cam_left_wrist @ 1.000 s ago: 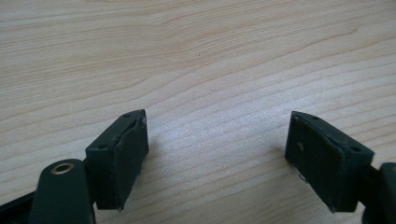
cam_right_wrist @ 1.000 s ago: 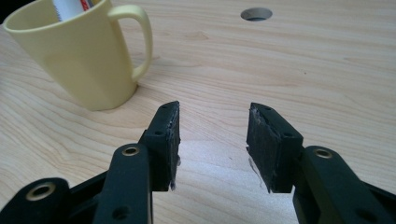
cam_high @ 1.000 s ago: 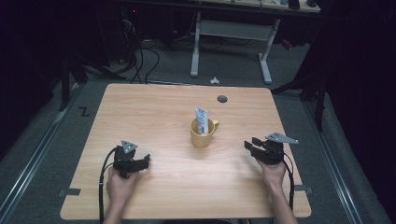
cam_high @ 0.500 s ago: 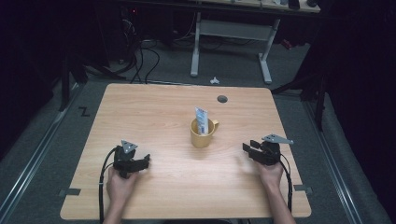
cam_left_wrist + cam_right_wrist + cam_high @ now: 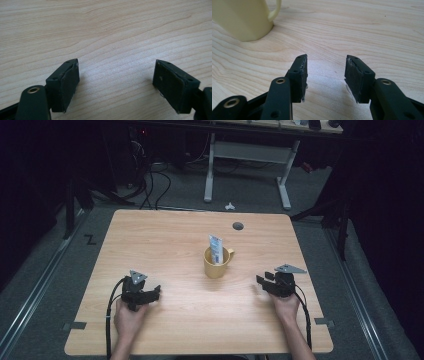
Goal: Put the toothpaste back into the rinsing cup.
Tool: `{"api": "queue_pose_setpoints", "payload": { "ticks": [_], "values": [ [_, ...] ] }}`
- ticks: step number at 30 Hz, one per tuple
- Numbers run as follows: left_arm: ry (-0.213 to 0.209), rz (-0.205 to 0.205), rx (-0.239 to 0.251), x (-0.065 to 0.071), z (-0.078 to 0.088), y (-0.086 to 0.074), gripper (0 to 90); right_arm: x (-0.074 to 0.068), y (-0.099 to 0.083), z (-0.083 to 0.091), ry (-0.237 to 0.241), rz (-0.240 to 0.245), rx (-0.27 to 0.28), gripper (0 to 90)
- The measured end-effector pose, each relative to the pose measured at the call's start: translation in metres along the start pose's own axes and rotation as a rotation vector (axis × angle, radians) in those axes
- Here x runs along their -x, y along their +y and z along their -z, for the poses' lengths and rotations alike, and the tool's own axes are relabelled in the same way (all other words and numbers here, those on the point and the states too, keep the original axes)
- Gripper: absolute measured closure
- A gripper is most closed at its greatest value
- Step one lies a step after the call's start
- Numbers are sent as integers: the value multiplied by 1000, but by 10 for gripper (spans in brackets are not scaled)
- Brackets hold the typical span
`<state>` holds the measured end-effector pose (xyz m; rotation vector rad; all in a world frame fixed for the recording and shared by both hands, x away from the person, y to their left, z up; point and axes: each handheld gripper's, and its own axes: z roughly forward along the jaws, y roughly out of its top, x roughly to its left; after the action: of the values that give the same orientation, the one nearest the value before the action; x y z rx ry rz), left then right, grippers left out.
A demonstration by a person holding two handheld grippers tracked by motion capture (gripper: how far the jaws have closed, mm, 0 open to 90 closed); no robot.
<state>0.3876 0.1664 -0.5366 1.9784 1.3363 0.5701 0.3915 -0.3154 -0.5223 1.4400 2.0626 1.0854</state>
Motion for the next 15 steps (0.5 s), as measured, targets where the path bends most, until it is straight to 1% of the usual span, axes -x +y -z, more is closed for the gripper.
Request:
{"api": "queue_pose_setpoints", "payload": {
  "ticks": [3, 6, 9, 11, 15],
  "values": [
    [0, 0, 0, 0, 0, 0, 216, 0, -1, -3, -10, 1, -11, 520],
    [0, 0, 0, 0, 0, 0, 216, 1, -2, -6, -39, 1, -26, 512],
    [0, 0, 0, 0, 0, 0, 216, 1, -2, -8, -58, -1, -34, 505],
    [0, 0, 0, 0, 0, 0, 216, 0, -2, -8, -69, 3, -39, 500],
    [0, 1, 0, 0, 0, 0, 216, 0, -1, -11, -94, 19, -64, 464]
  ]
}}
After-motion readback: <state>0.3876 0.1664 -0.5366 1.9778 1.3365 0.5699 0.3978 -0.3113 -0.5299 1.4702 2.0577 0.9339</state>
